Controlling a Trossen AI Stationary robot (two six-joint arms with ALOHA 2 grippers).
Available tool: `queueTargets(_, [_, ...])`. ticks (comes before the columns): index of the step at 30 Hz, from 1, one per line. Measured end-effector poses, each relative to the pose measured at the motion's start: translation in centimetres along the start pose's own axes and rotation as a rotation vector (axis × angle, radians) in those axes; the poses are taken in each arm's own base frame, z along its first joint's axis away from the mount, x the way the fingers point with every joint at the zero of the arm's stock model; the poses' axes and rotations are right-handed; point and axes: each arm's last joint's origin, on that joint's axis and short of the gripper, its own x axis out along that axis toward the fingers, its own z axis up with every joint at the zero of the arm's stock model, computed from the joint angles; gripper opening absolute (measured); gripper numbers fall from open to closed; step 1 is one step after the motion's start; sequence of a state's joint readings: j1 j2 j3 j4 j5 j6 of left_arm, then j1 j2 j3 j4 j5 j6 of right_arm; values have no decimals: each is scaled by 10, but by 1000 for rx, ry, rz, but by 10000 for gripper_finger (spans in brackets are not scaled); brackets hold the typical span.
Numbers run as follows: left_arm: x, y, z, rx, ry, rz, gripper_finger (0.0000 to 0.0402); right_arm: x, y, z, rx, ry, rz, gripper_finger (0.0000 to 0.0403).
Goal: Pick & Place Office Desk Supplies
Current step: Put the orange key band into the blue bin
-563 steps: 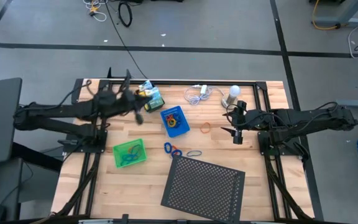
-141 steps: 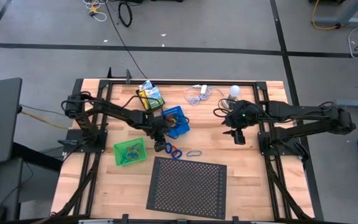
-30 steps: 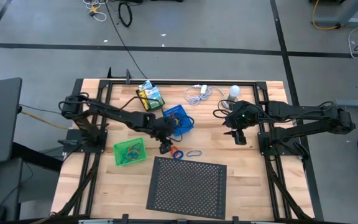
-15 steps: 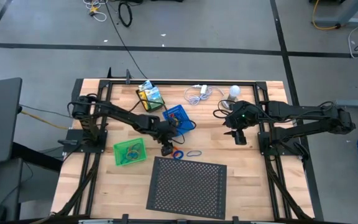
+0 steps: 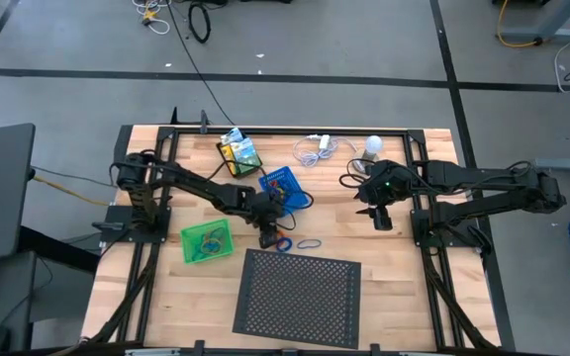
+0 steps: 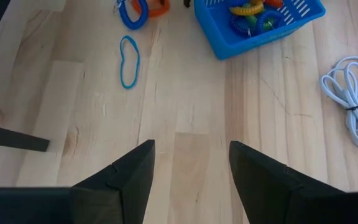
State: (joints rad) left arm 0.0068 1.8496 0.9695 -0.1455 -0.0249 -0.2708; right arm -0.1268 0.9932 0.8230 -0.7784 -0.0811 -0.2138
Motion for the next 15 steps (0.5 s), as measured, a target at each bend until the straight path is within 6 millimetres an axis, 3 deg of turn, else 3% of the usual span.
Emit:
queueTargets(5, [-1, -3, -1, 31, -10, 32, 30, 0, 0, 0, 0, 0, 0, 215])
queueTargets(10, [-8, -6, -6, 10, 47, 51, 10, 0, 0, 0, 0, 4, 1, 215])
queueTargets(15, [-36, -13, -11, 25, 71, 124, 10, 0, 0, 0, 0, 4, 1, 215])
